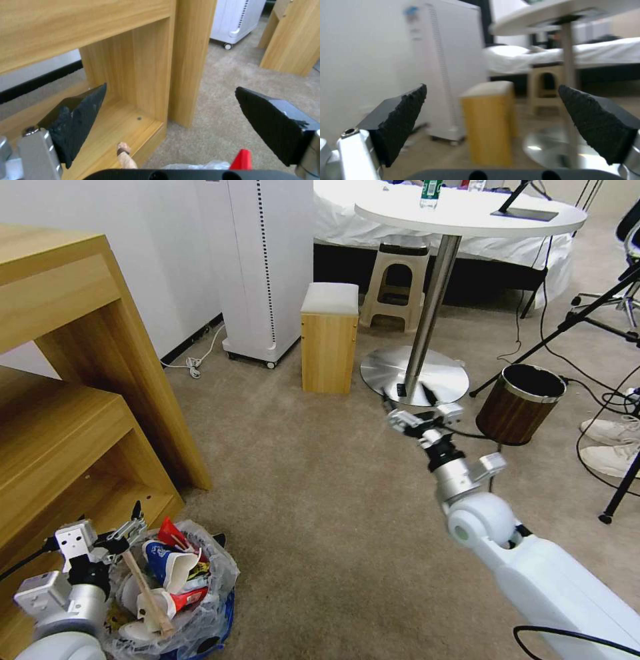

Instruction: Pick up the trash bin and place the garbage on the floor into it.

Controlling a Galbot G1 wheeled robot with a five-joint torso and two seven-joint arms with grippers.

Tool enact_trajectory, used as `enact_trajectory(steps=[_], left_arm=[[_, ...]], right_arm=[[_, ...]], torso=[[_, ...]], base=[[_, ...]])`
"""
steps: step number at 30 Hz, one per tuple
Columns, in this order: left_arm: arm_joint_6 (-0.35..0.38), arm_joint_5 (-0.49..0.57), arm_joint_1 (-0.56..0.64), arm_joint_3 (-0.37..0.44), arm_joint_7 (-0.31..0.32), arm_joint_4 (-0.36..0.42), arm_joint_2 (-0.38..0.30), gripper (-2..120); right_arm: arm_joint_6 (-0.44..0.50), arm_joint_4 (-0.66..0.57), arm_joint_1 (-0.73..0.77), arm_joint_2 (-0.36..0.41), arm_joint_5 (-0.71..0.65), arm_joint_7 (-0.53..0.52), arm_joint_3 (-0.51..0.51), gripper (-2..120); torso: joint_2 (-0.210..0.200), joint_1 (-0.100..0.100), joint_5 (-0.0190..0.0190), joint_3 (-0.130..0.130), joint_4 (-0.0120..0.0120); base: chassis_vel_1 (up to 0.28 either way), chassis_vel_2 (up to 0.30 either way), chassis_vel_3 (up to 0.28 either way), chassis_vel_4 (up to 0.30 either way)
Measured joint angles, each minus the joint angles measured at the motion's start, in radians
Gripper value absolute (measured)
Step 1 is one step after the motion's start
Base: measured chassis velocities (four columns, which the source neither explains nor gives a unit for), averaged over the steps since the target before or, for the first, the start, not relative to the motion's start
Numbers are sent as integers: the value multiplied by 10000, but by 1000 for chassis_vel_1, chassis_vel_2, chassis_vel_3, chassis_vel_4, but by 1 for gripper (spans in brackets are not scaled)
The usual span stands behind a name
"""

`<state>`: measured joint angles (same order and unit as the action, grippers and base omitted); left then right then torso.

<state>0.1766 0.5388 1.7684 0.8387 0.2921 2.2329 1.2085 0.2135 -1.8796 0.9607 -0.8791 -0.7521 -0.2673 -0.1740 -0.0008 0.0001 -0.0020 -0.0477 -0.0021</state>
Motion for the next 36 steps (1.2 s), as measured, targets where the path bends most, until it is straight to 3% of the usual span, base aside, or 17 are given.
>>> enact_trajectory(steps=[15,18,25,36], left_arm=[[-17,-759,263,-36,-483,611,475,100],[8,-872,519,-34,-433,989,549,100],[-14,-1023,787,-12,-355,1450,692,100],[-149,-1557,1142,-71,-234,1596,1046,100]], right_arm=[[73,176,2085,-275,1239,-571,-2596,100],[-1087,35,3213,-255,1774,-1105,-3138,100],[-1759,320,3932,-155,1924,-735,-3613,100],[-689,542,4182,-521,2174,-216,-3841,100]], torso=[[0,0,-1,0,0],[0,-1,1,0,-3],[0,0,0,0,-1],[0,0,-1,-1,0]], base=[[0,0,0,0],[0,0,0,0],[0,0,0,0],[0,0,0,0]])
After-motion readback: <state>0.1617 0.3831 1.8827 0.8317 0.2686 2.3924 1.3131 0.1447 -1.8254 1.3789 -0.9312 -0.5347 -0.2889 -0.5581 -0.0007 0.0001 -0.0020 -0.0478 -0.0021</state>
